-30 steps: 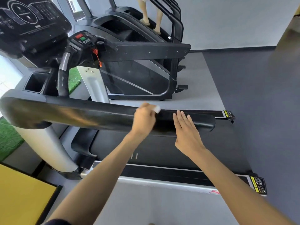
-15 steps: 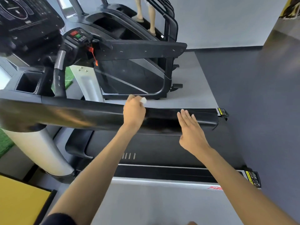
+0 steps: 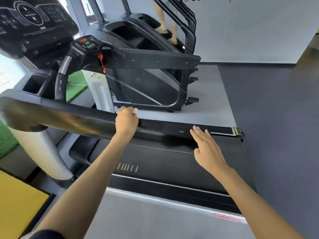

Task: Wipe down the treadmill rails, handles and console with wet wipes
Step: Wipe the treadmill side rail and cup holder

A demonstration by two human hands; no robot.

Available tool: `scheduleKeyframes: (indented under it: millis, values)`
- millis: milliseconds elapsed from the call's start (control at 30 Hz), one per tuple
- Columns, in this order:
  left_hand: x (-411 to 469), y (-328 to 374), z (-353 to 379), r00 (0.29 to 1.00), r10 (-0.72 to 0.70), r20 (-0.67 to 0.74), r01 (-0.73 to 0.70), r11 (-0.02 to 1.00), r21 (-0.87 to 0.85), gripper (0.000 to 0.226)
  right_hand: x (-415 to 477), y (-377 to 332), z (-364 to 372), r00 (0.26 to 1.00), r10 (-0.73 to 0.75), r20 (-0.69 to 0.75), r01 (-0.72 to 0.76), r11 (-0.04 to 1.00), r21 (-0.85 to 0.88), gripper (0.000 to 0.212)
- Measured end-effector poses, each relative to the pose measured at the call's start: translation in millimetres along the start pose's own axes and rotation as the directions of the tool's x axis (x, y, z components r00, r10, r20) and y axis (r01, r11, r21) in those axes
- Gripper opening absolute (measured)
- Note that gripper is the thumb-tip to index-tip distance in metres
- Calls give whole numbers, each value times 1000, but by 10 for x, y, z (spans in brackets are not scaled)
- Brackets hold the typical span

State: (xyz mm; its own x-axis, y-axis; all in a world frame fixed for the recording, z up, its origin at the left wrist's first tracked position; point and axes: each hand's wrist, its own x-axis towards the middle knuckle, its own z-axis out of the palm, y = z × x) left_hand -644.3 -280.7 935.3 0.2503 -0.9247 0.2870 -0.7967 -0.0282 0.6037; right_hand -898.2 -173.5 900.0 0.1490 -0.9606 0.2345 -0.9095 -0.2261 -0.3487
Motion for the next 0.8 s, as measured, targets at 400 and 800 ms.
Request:
scheduleKeyframes:
  millis: [400, 800]
  values:
    - [-1045, 1069, 928, 941, 317, 121, -307, 947, -93, 22, 39, 590, -112, 985, -153, 77, 148, 987, 64, 64]
    - [-791, 885, 866, 982, -54, -180, 69, 994, 79, 23, 75, 756, -144, 945, -279, 168, 273, 960, 58, 73]
